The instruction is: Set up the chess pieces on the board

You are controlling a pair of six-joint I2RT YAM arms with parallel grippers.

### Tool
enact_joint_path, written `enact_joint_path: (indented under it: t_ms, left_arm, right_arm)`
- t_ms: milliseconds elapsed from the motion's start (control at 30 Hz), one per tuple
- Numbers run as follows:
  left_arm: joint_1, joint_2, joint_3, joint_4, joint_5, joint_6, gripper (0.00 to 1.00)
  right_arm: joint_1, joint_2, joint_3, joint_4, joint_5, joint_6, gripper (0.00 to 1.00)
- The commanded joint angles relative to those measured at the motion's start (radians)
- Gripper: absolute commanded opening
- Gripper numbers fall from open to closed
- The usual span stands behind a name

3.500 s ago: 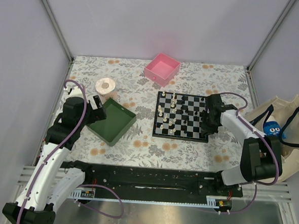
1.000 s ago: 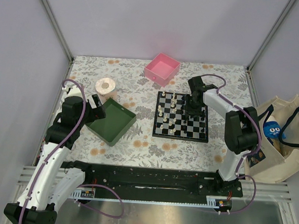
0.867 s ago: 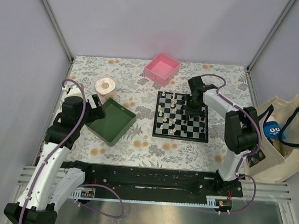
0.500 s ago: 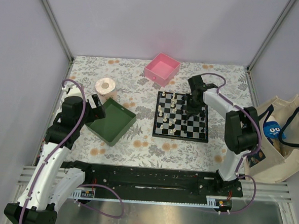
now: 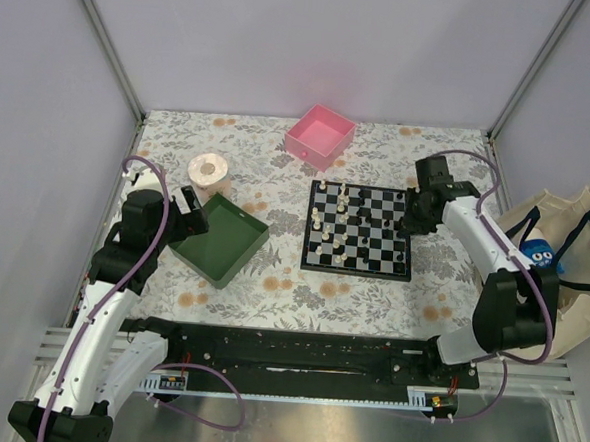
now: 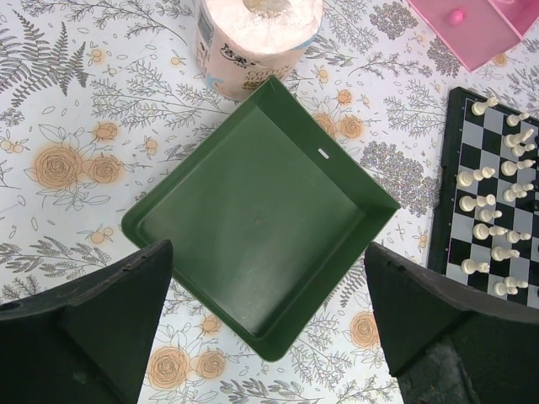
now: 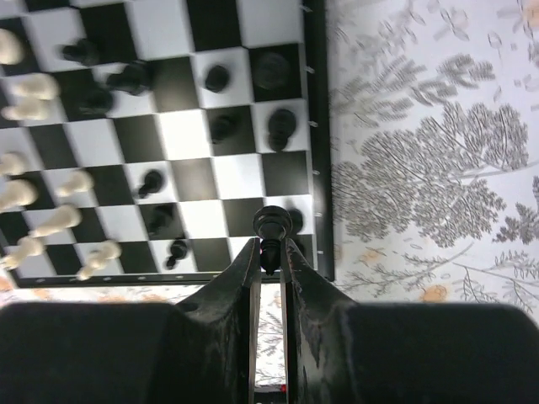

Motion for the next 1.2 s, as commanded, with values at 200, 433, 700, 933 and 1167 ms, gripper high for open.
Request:
enact_joint_path:
  t_ms: [200,433,700,933,1167]
  left_arm:
    - [0.008,-0.001,-0.001,0.049,0.028,0.011,0.99]
    - [0.011,0.006,0.000,0.049,0.029,0.010,0.99]
    - [0.017,0.011,0.002,0.051,0.039,0.011,0.99]
    - [0.023,0.009,0.000,0.051,0.042,0.011,0.99]
    - [0.025,0.011,-0.001,0.052,0.051,0.011,0.99]
  right_arm:
    - [-0.034,0.112,-0.036,0.068,0.006,0.018,0.14]
    - [-0.034,0.167,-0.018,0.082,0.006,0.017,0.14]
    - [-0.036,0.201,-0.016,0.099,0.004,0.017,0.15]
    - [-0.036,0.208,-0.022,0.101,0.004,0.012,0.23]
    - [-0.036,0.188,-0.010,0.078,0.000,0.004,0.32]
